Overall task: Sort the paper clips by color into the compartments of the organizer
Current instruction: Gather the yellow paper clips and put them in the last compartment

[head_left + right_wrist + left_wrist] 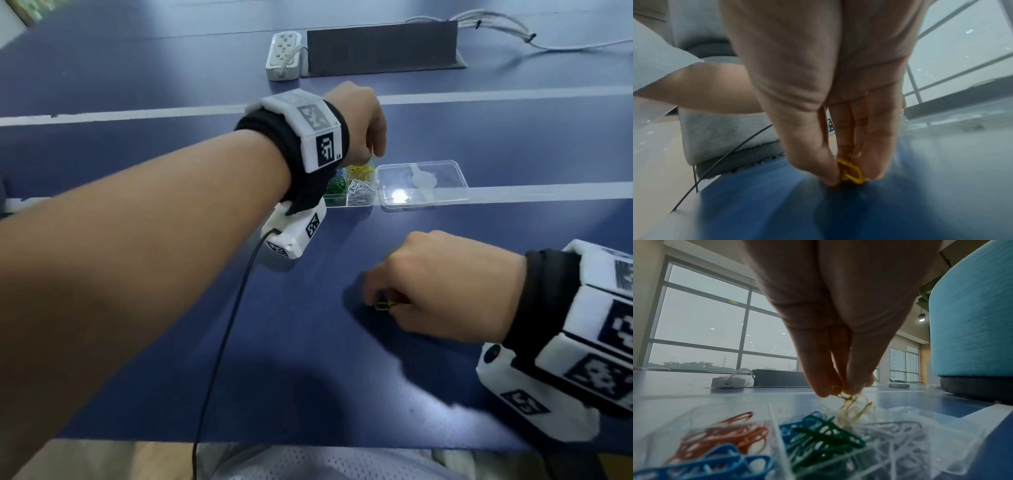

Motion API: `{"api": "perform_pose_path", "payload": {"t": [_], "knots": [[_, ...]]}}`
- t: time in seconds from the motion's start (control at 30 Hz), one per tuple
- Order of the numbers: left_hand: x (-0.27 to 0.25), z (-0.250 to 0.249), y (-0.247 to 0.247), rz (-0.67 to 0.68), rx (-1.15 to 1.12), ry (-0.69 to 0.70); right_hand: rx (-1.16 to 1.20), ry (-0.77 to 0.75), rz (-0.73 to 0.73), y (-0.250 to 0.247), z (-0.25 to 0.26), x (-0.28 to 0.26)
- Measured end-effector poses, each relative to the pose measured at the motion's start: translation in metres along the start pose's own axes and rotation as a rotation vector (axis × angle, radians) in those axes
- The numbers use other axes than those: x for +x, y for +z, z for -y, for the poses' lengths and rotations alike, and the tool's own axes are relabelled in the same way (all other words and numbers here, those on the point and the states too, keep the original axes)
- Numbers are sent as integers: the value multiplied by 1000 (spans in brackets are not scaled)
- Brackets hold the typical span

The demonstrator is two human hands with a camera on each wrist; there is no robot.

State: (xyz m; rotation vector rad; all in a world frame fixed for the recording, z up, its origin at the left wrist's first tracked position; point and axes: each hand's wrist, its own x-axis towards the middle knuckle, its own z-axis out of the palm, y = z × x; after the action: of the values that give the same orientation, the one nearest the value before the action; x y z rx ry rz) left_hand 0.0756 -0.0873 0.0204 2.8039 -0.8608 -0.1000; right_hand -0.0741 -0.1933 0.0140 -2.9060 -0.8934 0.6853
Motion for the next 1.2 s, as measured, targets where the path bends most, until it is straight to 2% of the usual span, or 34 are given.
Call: {"api": "perform_pose_path", "payload": {"t": [0.17,0.37,0.43,0.53,0.63,0.87,1.2], "knots": [[-2,4,1,18,-41,-22,64,61,-59,-8,-25,8],[-23,35,-3,-18,-128,-153,283,262,-332,-39,-58,35],[-34,51,-3,26,-120,-238,356,297,-422,-49,-66,51],[-53,71,-3,168,-148,-360,404,322,-505,-59,-68,75],[-67,81,-2,245,-154,-407,422,351,-500,-65,-65,95],[-64,83,0,280,-49,-354,381,447,-401,-61,-66,109],[-44,83,0,353,116,-310,301,329,-438,-60,-64,106]]}}
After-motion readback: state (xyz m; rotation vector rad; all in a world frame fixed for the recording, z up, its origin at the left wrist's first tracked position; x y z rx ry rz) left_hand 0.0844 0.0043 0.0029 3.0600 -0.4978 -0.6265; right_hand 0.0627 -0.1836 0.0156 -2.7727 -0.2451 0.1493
